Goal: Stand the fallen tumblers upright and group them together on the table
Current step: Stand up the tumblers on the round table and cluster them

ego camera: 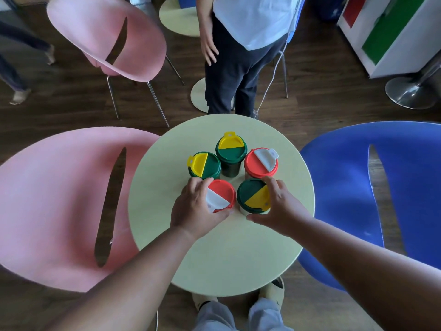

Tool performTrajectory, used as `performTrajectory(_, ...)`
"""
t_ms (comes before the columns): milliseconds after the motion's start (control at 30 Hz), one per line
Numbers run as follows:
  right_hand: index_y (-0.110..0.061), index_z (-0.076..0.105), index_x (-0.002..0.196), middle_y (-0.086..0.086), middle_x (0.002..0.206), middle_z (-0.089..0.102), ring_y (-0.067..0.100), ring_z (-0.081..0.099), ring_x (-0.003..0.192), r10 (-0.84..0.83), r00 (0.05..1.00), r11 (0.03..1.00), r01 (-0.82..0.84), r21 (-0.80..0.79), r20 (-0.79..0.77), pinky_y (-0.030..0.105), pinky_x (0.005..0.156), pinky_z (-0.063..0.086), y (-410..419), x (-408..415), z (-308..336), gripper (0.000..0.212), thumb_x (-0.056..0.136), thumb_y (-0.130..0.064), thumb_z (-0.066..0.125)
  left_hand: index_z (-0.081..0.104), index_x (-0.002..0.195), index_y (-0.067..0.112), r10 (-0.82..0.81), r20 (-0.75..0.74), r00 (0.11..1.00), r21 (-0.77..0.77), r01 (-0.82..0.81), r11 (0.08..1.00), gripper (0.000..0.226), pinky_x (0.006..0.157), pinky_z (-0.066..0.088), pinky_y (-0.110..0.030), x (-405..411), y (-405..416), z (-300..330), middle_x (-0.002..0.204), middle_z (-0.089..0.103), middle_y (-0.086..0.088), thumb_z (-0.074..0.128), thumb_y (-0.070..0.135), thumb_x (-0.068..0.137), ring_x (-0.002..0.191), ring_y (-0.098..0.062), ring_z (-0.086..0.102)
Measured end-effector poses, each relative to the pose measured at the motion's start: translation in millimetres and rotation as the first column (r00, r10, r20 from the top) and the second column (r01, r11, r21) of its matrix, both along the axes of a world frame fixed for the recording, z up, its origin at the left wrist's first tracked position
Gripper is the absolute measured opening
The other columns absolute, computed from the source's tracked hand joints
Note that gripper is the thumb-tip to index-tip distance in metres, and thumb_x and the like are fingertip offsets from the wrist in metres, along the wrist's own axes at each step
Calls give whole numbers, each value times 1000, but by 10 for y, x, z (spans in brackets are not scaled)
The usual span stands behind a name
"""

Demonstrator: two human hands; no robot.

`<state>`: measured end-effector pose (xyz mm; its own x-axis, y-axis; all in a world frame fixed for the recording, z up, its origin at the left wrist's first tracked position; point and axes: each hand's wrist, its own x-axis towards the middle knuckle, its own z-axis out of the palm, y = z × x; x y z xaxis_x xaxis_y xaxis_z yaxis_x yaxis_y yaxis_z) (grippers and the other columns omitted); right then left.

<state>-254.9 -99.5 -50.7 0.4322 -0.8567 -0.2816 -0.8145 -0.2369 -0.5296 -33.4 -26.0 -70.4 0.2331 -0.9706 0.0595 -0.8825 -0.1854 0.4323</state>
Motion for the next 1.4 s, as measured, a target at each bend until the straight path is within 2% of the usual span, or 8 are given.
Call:
performTrajectory(300,-35,17,146,2,125,51,20,55,101,7,1000,999,-6,52,-6,35,80,53,-30,-63,47,105,64,-60,79,51,134,21,4,-95,996,51,1,999,88,71,47,-27,-41,-1,53,122,47,1,85,58,61,104,-21,58)
performTrajectory(500,-32,20,146,0,130,51,19,55,106,-17,1000,998,17,68,10,34,84,51,-69,-32,66,101,67,-69,71,52,131,25,44,-2,999,42,-44,998,90,70,51,-33,7,-9,128,120,50,3,67,78,60,106,-19,55)
performTrajectory(567,-30,22,146,1,131,50,20,54,107,-50,999,996,49,68,2,33,82,49,-106,-11,98,91,75,-68,65,56,129,21,115,-68,991,-32,-117,993,83,75,50,-35,64,-76,144,117,53,-1,58,76,66,108,-22,55)
performTrajectory(667,-25,30,141,5,128,51,22,55,101,-72,997,997,72,16,-15,35,76,48,-181,19,139,65,90,-58,52,57,129,17,200,-149,968,-98,-216,971,67,91,50,-42,207,-289,127,121,55,-5,70,55,76,116,-27,53)
performTrajectory(767,-24,35,139,6,130,48,22,52,99,-112,994,992,111,-56,-6,33,73,45,-301,36,167,53,94,-47,52,47,142,20,221,-232,947,40,-218,975,74,104,42,-38,341,-551,165,139,47,-4,79,40,78,129,-24,46)
performTrajectory(933,-22,33,145,8,142,40,28,46,122,-144,989,980,137,-145,-35,38,89,47,-607,104,219,64,90,-39,60,40,148,28,245,-309,919,297,-152,943,89,104,40,-33,426,-829,237,150,43,-2,84,45,73,134,-23,44)
performTrajectory(1100,-23,23,150,9,146,38,31,49,122,-90,985,996,88,-21,-147,39,89,50,-808,231,249,86,82,-49,68,46,140,24,237,-206,949,320,-164,933,84,93,44,-31,408,-890,256,138,53,-3,83,48,68,124,-23,51)
performTrajectory(1400,-21,26,146,12,134,40,34,53,113,-62,976,996,75,56,-210,43,84,53,-877,375,233,96,71,-56,77,49,134,24,226,-163,960,315,-166,934,80,93,46,-32,390,-883,238,136,54,-1,79,53,66,122,-23,52)
